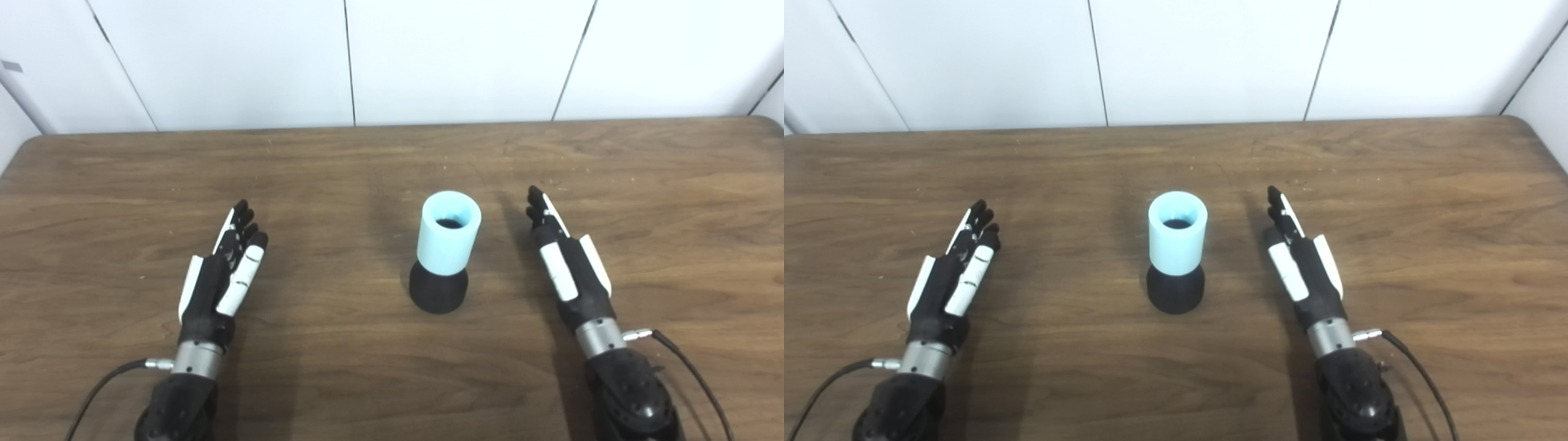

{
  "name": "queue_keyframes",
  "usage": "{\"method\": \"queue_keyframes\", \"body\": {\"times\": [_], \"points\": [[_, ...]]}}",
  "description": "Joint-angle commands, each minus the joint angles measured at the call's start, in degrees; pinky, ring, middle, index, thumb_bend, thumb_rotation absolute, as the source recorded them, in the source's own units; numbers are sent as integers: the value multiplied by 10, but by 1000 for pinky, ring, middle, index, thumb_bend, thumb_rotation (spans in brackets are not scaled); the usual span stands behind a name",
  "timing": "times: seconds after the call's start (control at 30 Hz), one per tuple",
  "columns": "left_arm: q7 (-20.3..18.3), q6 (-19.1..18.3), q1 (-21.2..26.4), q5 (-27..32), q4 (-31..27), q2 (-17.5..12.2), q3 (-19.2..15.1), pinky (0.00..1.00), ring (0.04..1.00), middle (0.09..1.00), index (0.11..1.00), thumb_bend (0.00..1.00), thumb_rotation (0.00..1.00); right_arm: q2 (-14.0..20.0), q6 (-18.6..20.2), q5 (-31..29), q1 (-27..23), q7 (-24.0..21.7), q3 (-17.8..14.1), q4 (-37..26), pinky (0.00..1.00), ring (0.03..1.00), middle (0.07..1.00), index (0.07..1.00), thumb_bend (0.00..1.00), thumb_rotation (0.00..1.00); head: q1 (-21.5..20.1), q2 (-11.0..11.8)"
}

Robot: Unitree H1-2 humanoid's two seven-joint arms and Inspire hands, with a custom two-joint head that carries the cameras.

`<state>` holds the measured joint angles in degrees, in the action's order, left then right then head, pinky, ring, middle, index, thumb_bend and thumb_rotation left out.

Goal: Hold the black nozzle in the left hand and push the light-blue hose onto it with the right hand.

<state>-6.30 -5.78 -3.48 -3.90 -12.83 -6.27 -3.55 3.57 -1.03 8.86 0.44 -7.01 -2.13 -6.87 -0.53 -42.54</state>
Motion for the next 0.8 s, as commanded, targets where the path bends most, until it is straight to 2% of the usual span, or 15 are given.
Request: {"method": "queue_keyframes", "body": {"times": [0.0, 0.17, 0.33, 0.57, 0.77], "points": [[2, 2, 1, 8, 0, 1, 6, 947, 981, 989, 1000, 424, 739, 10, -21, -6, -7, 7, -2, 0, 1000, 1000, 1000, 1000, 492, 1000, 0, -1], [5, 6, 0, 25, 7, 3, -1, 967, 997, 1000, 1000, 406, 732, 5, -27, -66, -6, 12, -17, 33, 1000, 1000, 1000, 1000, 504, 1000, 0, 0], [9, 7, 0, 23, 8, 3, 3, 963, 990, 997, 1000, 393, 725, 10, -35, -72, -2, 12, -15, 42, 1000, 1000, 1000, 1000, 540, 1000, 1, -3], [6, 2, -4, 18, 2, -11, 13, 956, 982, 991, 1000, 401, 764, 20, -38, -76, 11, 11, -14, 39, 1000, 1000, 1000, 1000, 552, 1000, 7, 1], [7, -10, -6, 23, -7, -17, 16, 946, 977, 984, 993, 394, 772, 22, -39, -91, 15, 9, -18, 40, 1000, 999, 994, 997, 604, 1000, 3, -2]]}}
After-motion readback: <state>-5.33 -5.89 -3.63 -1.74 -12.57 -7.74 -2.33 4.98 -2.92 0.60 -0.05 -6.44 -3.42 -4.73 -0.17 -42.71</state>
